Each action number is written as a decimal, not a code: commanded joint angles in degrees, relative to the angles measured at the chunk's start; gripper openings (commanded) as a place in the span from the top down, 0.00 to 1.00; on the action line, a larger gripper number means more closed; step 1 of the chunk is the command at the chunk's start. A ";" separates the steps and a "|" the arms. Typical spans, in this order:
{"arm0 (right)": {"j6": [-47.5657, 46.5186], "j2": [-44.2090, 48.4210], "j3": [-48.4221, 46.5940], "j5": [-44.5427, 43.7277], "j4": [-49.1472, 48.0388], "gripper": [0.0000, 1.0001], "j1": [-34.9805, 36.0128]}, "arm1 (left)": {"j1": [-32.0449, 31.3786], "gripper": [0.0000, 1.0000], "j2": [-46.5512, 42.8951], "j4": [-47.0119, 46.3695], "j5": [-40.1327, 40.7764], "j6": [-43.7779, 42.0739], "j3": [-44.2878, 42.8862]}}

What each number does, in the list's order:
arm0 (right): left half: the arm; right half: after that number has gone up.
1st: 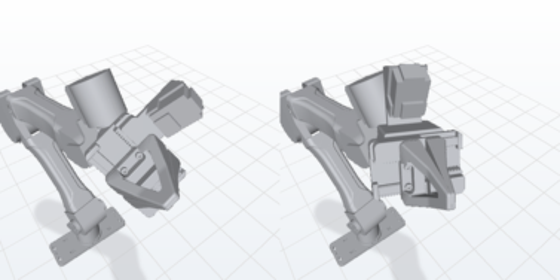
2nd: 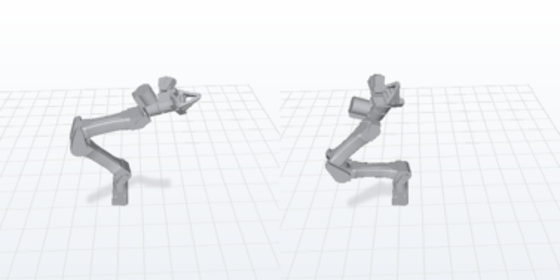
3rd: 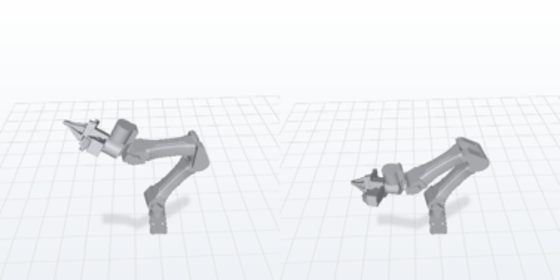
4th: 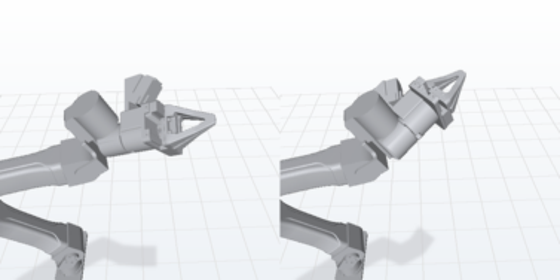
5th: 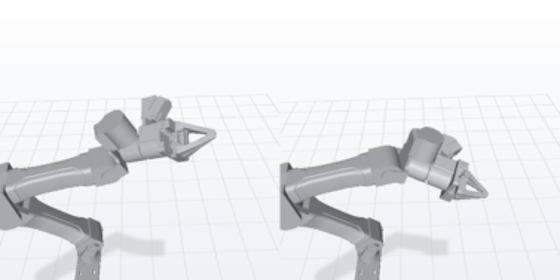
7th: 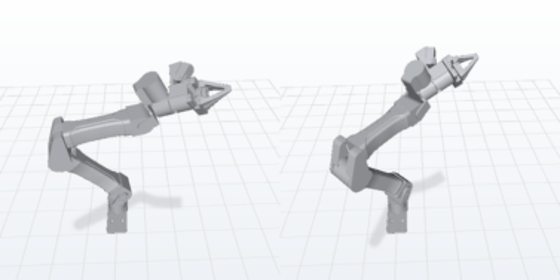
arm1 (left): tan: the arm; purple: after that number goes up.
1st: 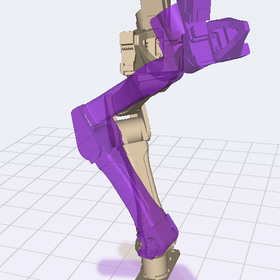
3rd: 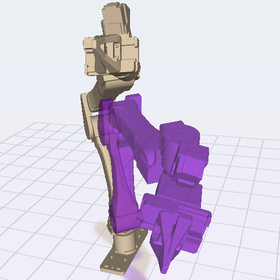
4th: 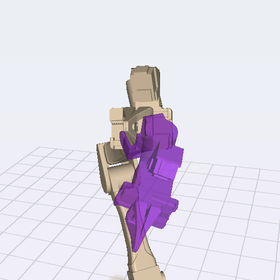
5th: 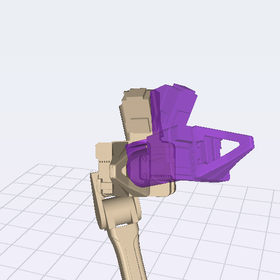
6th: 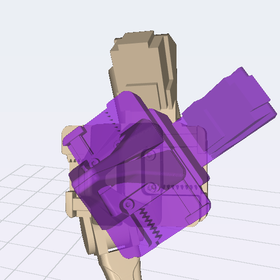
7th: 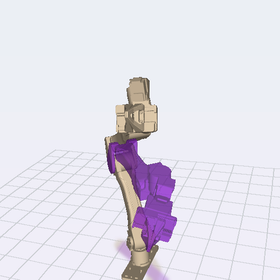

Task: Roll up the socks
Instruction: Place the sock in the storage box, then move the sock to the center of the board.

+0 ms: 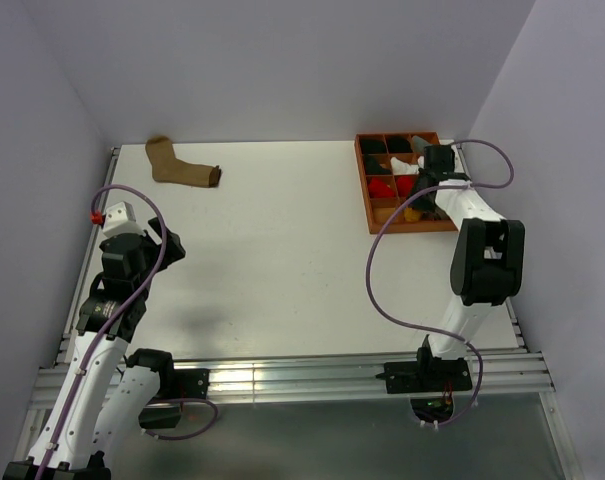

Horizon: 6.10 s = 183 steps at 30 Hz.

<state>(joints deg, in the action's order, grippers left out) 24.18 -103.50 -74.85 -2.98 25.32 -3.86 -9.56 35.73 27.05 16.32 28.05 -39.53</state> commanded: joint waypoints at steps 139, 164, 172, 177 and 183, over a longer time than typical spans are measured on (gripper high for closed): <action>3.85 80.74 46.90 34.98 -6.25 0.17 17.74 | -43.00 0.31 61.58 0.27 -3.14 16.87 -34.11; 3.85 81.44 50.15 33.74 -5.72 0.17 17.74 | -16.81 0.57 76.34 -6.84 -1.38 13.34 -33.43; 4.29 79.77 51.65 34.97 -8.00 0.17 17.74 | -14.34 0.51 72.48 -6.39 0.64 11.86 -32.19; 4.38 79.51 51.91 34.27 -8.88 0.17 17.74 | -21.45 0.35 65.62 -4.64 7.14 6.94 -33.51; 5.61 79.68 52.87 33.22 -10.38 0.17 17.74 | -37.00 0.26 58.94 -8.23 14.17 0.17 -27.72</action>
<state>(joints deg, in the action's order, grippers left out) 29.12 -23.92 -22.83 30.85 18.28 13.39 -39.46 98.94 20.58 25.26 33.52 -69.78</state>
